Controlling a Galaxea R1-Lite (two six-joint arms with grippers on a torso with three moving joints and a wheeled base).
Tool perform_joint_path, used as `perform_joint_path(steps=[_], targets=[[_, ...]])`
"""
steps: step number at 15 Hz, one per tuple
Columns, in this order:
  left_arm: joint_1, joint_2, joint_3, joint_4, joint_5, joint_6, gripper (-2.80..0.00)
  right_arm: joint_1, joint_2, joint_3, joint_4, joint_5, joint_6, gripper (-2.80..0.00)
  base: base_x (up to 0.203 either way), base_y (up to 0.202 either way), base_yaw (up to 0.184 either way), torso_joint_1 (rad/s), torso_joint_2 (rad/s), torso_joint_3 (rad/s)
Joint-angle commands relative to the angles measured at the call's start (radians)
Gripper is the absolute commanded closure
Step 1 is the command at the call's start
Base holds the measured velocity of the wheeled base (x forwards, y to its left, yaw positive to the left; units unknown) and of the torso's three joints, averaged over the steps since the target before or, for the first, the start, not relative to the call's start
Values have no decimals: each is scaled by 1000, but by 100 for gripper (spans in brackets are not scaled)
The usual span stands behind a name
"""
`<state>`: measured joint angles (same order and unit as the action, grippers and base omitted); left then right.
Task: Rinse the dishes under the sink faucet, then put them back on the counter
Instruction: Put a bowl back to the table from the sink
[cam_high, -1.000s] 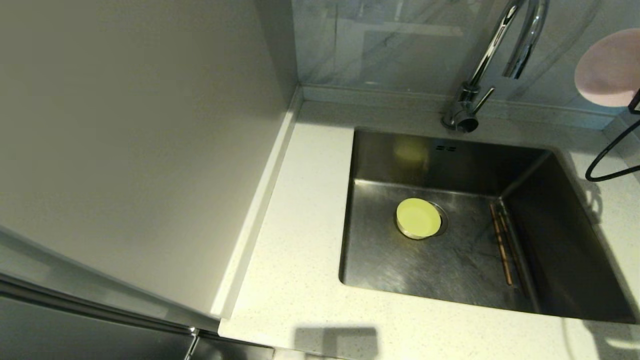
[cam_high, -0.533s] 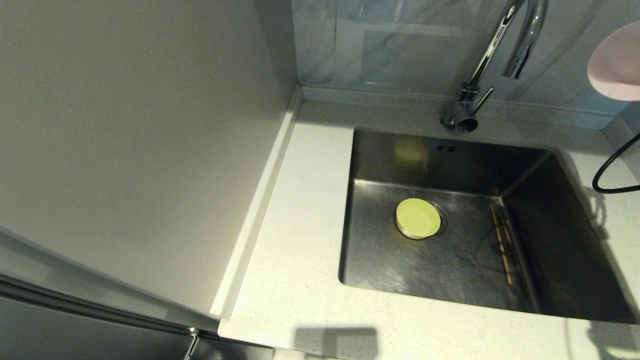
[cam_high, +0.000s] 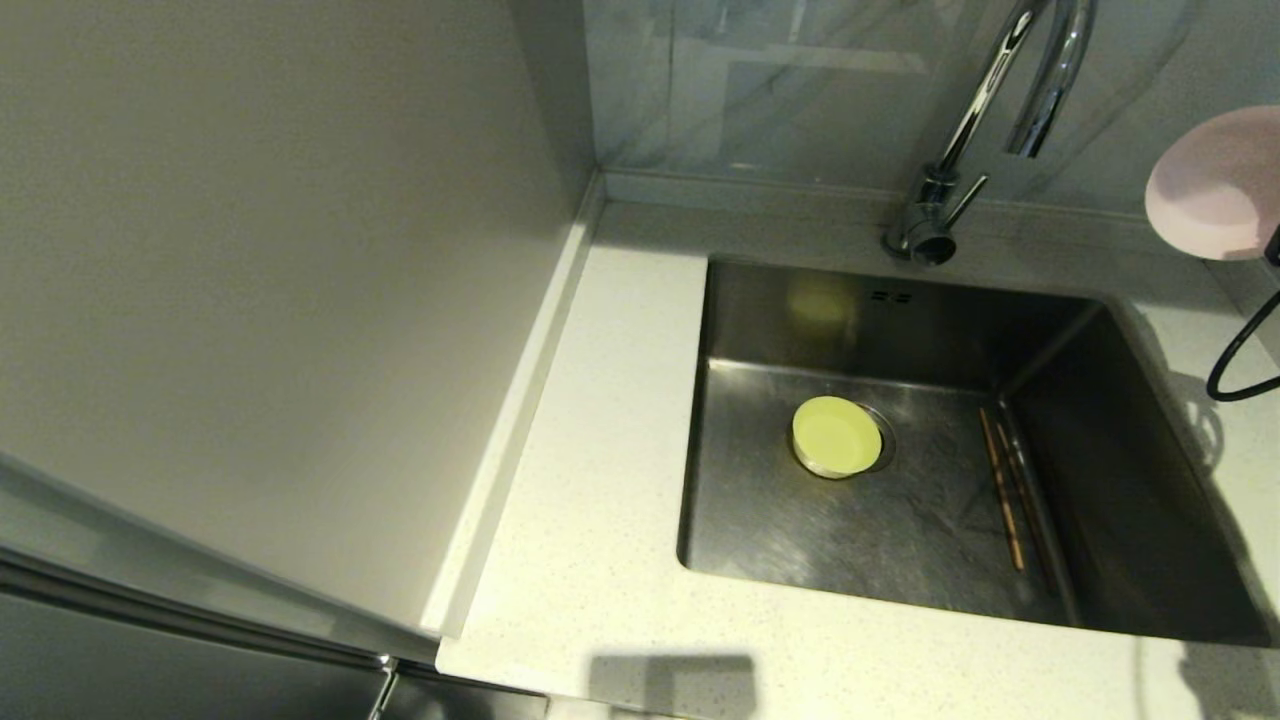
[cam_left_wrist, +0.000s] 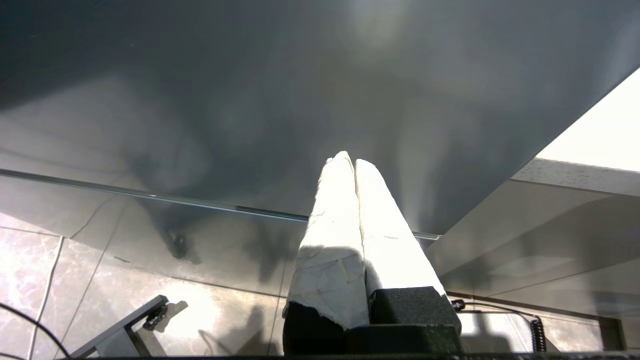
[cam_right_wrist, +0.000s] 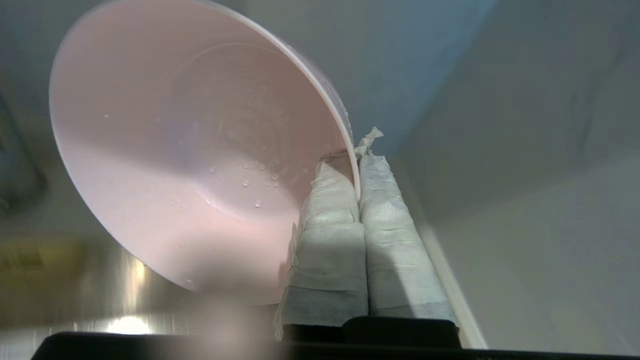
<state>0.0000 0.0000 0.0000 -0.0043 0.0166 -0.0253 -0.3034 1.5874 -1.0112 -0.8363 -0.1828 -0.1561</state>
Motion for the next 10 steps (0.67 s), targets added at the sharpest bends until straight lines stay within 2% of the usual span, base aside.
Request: perform_joint_path(steps=[1,3,4,5,8,10], targets=[[0,-3,0,0,0,-1,0,-27,-21,-143,520,0,33,0,0,0,0,0,0,0],[0,-3,0,0,0,-1,0,-54,-22,-315,971,23,99,0,0,0,0,0,0,0],[0,-3,0,0,0,-1,0,-73,-17,-383,1149,44,136,0,0,0,0,0,0,0],[0,-3,0,0,0,-1,0,-103,-2,-427,1242,65,181,0,0,0,0,0,0,0],[0,-3,0,0,0,-1,0,-166,52,-459,1287,78,290,0,0,0,0,0,0,0],[0,-3,0,0,0,-1,0,-196,91,-538,1390,91,361,0,0,0,0,0,0,0]])
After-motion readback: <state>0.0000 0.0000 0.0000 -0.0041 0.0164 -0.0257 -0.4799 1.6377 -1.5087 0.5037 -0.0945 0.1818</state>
